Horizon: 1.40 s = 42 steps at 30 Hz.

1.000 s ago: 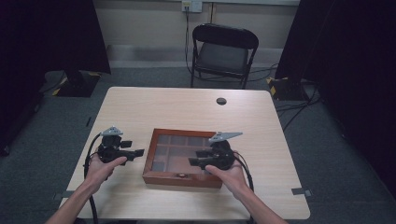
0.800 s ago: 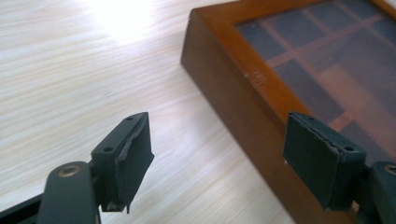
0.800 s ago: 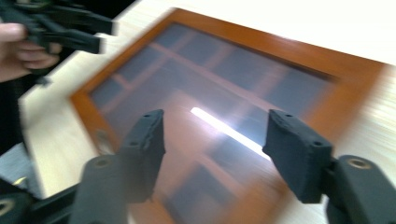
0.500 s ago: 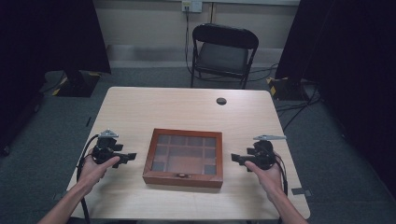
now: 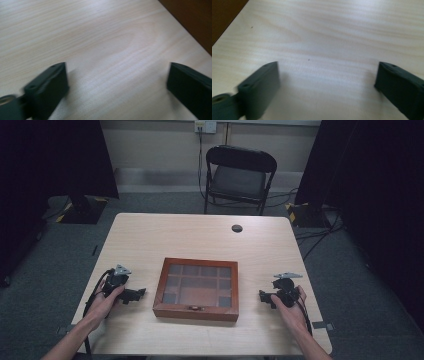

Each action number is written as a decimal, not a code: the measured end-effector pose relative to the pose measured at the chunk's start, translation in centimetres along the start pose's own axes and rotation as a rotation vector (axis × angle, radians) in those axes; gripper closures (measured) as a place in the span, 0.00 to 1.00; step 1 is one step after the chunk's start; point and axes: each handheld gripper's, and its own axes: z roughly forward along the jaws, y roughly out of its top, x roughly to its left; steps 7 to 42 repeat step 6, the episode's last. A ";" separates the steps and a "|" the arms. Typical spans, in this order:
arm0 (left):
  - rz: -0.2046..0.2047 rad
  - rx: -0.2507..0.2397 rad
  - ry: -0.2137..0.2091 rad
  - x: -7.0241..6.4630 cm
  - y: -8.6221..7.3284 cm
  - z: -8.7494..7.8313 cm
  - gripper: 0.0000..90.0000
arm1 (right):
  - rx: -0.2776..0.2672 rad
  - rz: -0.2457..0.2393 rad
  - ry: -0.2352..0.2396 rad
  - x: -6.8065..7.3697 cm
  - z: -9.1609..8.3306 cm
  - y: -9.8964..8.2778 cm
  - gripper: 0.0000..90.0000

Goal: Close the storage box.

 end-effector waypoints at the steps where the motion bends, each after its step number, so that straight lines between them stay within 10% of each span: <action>1: 0.000 -0.026 -0.004 0.1 -0.2 0.1 0.00 | -0.036 -0.003 -0.001 0.0 0.3 -0.3 0.00; 42: 0.005 -0.059 -0.006 0.1 -0.5 0.2 0.00 | -0.080 0.002 -0.003 0.1 0.5 -0.7 0.00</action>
